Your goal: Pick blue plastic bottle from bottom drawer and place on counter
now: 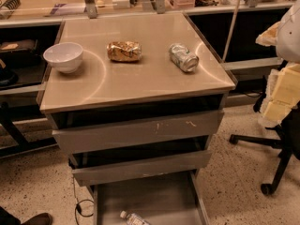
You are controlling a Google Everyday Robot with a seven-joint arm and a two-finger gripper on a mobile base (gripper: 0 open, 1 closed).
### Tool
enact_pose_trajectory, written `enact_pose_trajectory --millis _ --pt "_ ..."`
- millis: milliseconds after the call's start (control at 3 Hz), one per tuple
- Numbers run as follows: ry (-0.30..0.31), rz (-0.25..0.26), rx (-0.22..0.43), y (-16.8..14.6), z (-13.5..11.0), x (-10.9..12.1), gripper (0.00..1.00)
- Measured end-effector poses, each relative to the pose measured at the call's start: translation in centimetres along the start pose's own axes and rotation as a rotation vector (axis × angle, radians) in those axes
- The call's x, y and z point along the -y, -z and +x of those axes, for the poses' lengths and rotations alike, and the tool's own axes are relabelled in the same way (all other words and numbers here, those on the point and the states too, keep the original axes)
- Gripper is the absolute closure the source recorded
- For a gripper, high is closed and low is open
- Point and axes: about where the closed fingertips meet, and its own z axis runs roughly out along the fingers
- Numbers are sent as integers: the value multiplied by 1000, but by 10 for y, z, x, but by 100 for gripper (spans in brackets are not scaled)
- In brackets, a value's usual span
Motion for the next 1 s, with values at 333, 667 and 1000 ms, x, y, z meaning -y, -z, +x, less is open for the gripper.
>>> enact_pose_trajectory --millis 333,667,1000 --pt "0 0 0 0 0 0 0" --pt "-29 -32 7 -25 -2 -18 0" --pt "-83 -55 21 -74 -13 -49 0"
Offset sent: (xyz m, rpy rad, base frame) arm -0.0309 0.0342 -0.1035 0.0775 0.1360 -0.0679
